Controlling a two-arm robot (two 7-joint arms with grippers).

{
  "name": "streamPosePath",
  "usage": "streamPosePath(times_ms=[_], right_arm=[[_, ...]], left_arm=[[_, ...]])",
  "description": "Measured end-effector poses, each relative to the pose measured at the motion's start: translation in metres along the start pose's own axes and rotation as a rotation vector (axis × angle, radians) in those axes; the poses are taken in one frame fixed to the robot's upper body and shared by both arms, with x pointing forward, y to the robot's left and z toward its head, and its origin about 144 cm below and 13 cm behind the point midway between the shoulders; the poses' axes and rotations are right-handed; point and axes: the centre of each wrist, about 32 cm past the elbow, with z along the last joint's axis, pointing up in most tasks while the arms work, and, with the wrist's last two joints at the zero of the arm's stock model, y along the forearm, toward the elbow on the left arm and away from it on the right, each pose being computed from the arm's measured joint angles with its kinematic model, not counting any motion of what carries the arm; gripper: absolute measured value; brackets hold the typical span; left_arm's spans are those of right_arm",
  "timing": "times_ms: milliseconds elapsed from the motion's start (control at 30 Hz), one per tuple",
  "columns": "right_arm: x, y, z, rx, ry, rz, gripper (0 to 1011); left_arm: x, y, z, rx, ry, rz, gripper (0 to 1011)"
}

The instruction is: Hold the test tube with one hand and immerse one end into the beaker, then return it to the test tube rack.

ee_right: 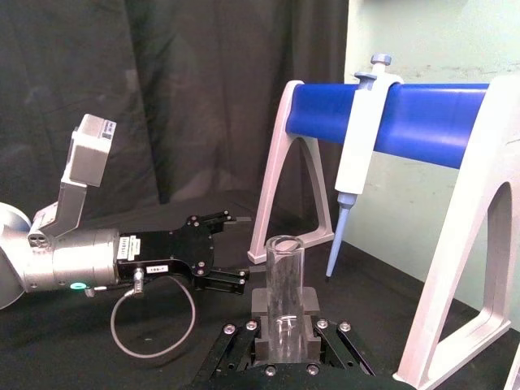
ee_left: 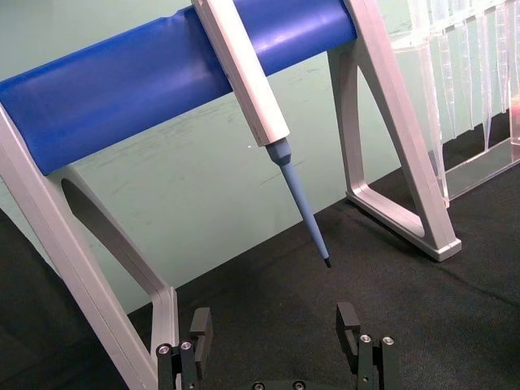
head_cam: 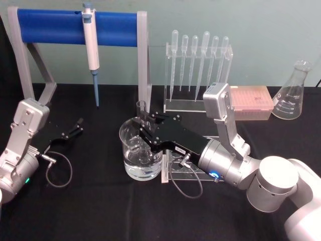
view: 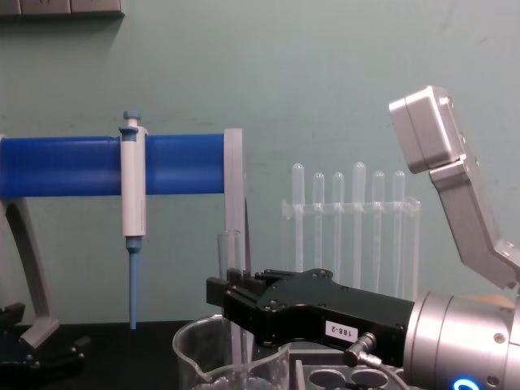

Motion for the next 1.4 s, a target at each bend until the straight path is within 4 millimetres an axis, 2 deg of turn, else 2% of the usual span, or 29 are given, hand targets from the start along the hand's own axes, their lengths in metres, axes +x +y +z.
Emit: streamPosePath(times_ms=[1400], right_arm=[[-0.0001,0.0000,0.0002,-0.001,0.001,0.000,226]], left_arm=[[0.0000,0.0000,0.0000,0.000,0.000,0.000,1000]])
